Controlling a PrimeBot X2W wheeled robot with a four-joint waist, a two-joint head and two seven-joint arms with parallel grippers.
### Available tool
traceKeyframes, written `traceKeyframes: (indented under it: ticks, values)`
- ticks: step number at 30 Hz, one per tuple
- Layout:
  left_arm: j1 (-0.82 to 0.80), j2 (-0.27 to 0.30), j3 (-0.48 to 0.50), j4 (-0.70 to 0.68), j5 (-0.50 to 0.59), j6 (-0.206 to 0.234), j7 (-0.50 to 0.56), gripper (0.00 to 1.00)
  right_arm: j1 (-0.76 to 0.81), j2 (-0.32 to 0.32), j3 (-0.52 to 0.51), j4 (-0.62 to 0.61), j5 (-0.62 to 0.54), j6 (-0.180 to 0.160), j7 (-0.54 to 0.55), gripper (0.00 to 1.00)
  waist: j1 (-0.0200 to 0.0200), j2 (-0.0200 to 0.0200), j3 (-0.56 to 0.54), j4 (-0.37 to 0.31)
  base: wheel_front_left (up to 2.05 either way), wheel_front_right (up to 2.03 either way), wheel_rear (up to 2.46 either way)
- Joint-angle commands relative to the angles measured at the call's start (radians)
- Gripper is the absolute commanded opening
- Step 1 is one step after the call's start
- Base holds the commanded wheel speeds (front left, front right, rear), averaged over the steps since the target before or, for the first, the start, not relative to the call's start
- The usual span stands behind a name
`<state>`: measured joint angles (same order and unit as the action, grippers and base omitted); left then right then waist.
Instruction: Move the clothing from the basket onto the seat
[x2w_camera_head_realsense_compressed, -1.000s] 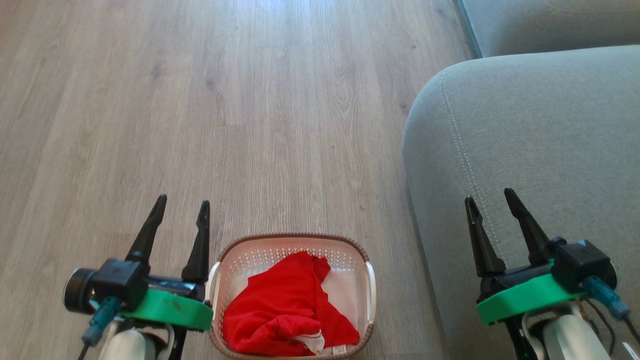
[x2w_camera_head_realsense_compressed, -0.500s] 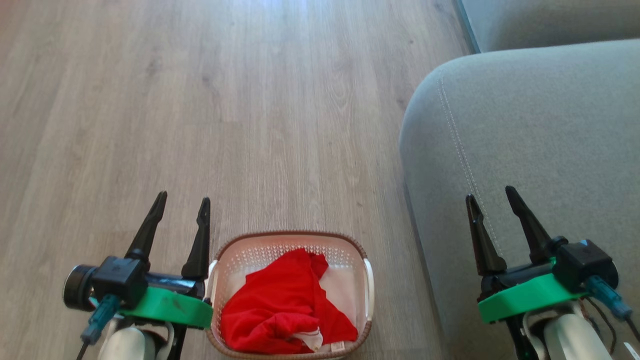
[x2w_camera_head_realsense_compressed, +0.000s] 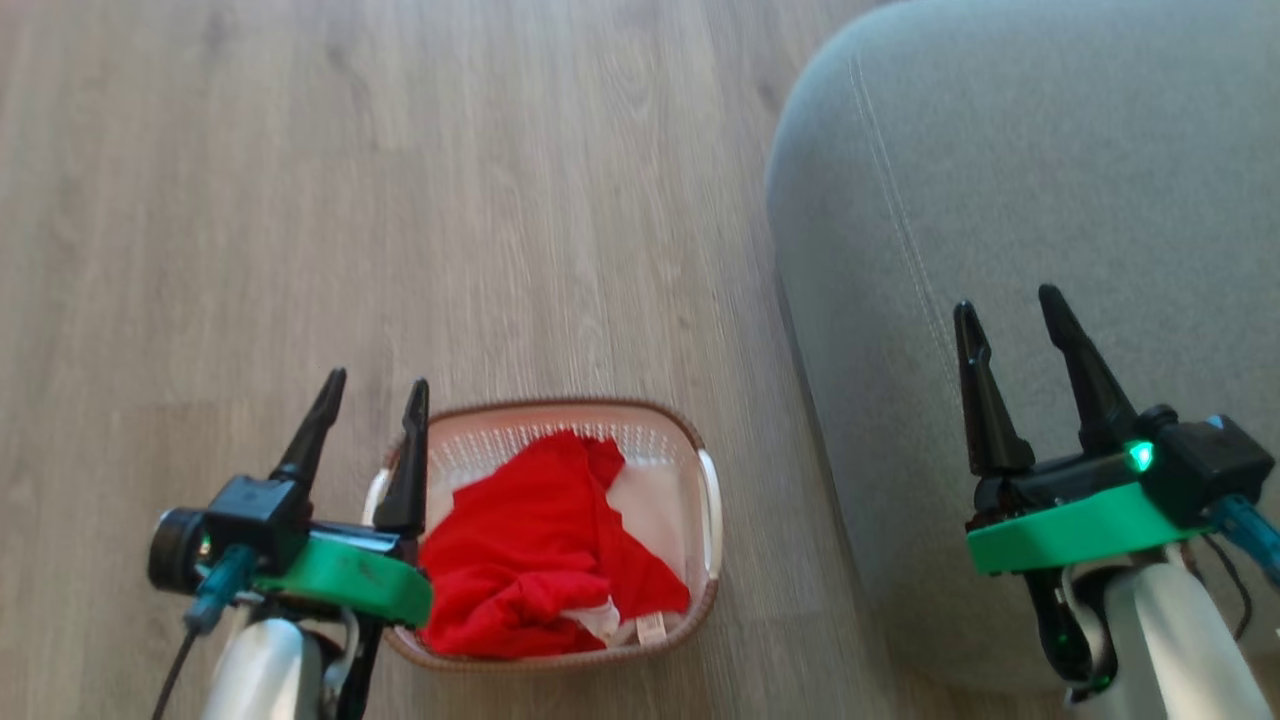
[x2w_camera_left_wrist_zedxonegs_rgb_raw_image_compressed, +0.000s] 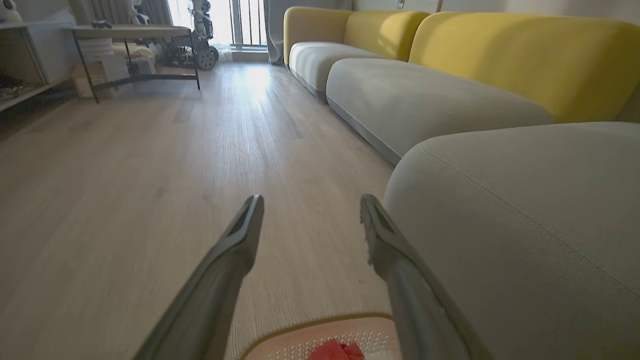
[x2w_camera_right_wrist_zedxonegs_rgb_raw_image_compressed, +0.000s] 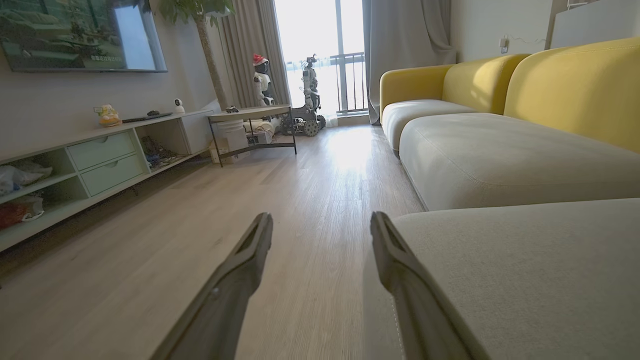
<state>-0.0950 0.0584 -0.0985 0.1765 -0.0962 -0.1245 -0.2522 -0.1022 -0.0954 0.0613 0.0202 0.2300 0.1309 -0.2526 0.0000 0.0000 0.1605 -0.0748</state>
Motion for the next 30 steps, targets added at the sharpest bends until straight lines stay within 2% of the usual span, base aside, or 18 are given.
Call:
traceKeyframes:
  ticks: [1,14,21,30]
  values:
    - [-0.055,0.024,0.010,0.015,-0.012,-0.006,-0.010,1.00,-0.045,0.002,0.014,-0.043,0.005,0.000,-0.009,1.00,0.0000,0.0000,0.053,-0.022,0.00,0.00,0.00]
    - [-0.258,0.082,-0.145,0.347,-0.114,-0.006,0.056,1.00,-0.145,0.019,0.008,-0.095,0.010,0.000,-0.009,1.00,0.0000,0.0000,0.252,-0.077,0.00,0.00,0.00]
    - [-0.365,0.093,-0.233,0.549,-0.216,-0.006,0.202,1.00,-0.191,0.030,0.012,-0.123,0.018,0.000,-0.009,1.00,0.0000,0.0000,0.333,-0.107,0.00,0.00,0.00]
    - [-0.488,0.107,-0.304,0.756,-0.302,-0.006,0.327,1.00,-0.243,0.038,0.017,-0.196,0.011,0.000,-0.009,1.00,0.0000,0.0000,0.440,-0.129,0.00,0.00,0.00]
